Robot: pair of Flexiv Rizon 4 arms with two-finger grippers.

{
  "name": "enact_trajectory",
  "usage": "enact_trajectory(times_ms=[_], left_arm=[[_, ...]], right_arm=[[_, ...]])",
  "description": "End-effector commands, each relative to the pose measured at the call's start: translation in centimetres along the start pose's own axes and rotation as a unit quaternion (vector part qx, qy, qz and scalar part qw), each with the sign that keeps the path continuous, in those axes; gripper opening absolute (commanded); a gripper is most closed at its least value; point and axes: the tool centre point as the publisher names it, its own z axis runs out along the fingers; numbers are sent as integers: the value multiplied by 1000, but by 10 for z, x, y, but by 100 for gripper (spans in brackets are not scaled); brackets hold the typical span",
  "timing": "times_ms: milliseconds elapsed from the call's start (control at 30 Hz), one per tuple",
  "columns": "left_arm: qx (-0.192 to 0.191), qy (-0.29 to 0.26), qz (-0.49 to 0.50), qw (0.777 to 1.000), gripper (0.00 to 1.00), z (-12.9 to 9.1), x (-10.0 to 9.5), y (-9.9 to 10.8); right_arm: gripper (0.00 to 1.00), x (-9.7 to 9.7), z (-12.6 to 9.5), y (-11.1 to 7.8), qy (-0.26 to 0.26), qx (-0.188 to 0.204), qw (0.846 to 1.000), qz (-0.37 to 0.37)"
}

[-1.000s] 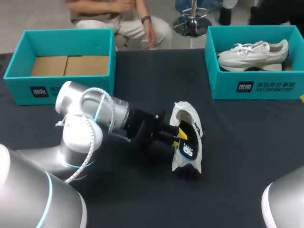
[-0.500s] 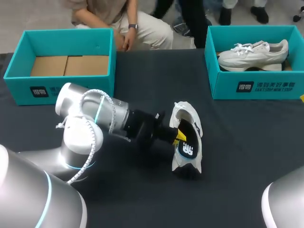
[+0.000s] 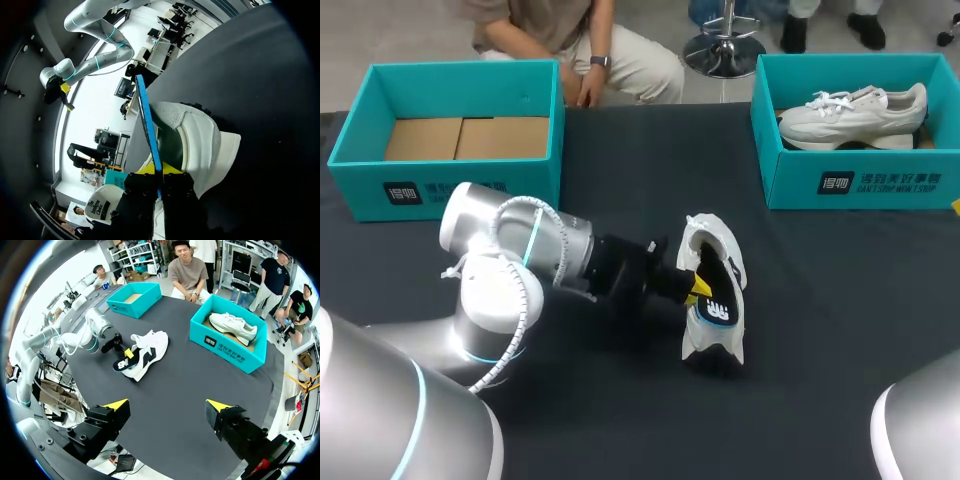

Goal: Take the shoe out of the shoebox, open the shoe tongue, remove and reinsert the insole, then place the shoe into the shoebox

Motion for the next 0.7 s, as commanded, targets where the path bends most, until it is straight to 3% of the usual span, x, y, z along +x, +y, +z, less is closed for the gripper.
enact_trajectory(times_ms=[33,67,233,433,633,700], left_arm=[[-3,2,-3,1000,0,2,-2,3],[-2,2,-4,1000,0,1,-3,2],[3,-2,0,1000,38,-3,-6,-3],[7,-10,1,1000,32,-6,-8,-10],[14,-13,3,1000,20,-5,-9,-16],[17,-14,4,1000,11,-3,-10,-18]], right_arm=[[100,-1,0,3,1,3,1000,0],[100,-1,0,3,1,3,1000,0],[100,-1,0,3,1,3,1000,0],[100,-1,0,3,1,3,1000,0],[100,-1,0,3,1,3,1000,0],[100,-1,0,3,1,3,1000,0]])
